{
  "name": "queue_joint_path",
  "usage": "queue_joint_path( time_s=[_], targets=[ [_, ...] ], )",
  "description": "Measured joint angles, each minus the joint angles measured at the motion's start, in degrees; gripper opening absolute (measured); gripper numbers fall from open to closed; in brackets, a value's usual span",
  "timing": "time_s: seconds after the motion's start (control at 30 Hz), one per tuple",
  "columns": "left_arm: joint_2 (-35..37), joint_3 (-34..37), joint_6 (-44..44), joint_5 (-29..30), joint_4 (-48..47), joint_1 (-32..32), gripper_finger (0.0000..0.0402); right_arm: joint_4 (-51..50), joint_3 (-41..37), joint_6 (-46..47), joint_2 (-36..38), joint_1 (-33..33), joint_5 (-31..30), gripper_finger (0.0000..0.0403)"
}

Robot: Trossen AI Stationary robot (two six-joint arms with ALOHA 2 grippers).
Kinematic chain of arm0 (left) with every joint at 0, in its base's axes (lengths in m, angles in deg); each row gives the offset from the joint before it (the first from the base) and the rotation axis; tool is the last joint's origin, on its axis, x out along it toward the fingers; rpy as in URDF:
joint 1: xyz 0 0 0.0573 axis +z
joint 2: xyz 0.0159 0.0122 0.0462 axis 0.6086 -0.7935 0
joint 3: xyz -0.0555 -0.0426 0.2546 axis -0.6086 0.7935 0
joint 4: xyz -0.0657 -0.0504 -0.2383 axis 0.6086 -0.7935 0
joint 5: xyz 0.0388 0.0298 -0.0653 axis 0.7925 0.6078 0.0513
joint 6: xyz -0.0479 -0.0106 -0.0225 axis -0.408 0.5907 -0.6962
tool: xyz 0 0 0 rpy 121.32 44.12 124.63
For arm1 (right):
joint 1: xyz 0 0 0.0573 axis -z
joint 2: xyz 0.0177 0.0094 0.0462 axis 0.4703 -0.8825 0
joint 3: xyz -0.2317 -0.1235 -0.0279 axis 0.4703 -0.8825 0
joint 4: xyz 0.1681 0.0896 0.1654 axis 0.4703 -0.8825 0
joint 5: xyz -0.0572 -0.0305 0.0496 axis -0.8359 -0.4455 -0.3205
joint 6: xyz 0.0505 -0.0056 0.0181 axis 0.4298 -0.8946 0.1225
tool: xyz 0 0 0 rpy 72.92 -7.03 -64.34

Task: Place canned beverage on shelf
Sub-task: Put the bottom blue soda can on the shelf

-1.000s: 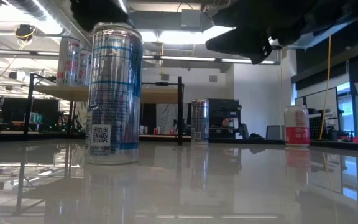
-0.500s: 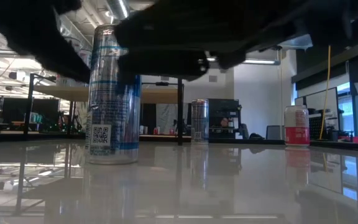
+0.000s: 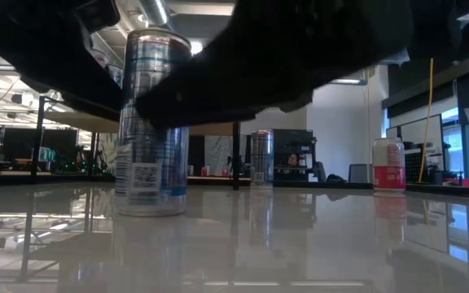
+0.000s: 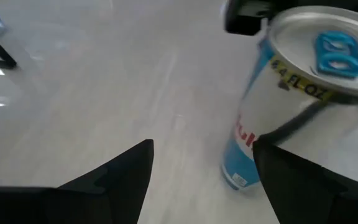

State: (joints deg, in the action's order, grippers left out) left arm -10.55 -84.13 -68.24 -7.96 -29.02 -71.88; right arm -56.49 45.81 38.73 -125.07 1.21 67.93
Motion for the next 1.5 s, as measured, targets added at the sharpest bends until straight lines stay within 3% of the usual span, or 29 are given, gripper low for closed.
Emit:
queue_joint_path(
  time_s=[0.17,0.47,0.6,0.7,0.83,1.03,1.2,1.5],
  targets=[
    [0.0,0.0,-0.3,-1.7,0.2,-1.7,0.0279,-5.7,0.0,1.0,1.5,0.0,-0.6,0.0264],
    [0.0,0.0,-1.1,-3.4,4.5,-4.1,0.0279,-10.6,-0.1,3.0,3.2,0.3,-6.8,0.0264],
    [0.1,0.0,-2.5,-6.4,3.0,-4.8,0.0279,-14.2,-0.1,4.4,3.5,0.3,-6.0,0.0264],
    [0.8,0.0,-5.3,-6.8,-0.8,-5.2,0.0279,-14.5,-0.1,4.8,4.6,0.2,-1.7,0.0264],
    [0.8,0.0,-6.2,-2.1,-3.9,-4.8,0.0279,-8.1,-0.1,3.5,4.7,-0.2,7.4,0.0264],
    [0.6,0.0,-5.6,8.4,-3.3,-2.1,0.0279,1.7,0.0,0.8,1.8,-0.6,6.8,0.0264],
    [0.6,0.0,-4.2,7.1,-2.2,0.4,0.0279,0.6,-0.1,1.8,1.6,0.4,2.6,0.0264],
    [0.5,0.0,-2.1,7.6,-0.8,2.8,0.0279,0.5,-0.1,1.8,1.6,0.2,0.7,0.0264]
  ],
)
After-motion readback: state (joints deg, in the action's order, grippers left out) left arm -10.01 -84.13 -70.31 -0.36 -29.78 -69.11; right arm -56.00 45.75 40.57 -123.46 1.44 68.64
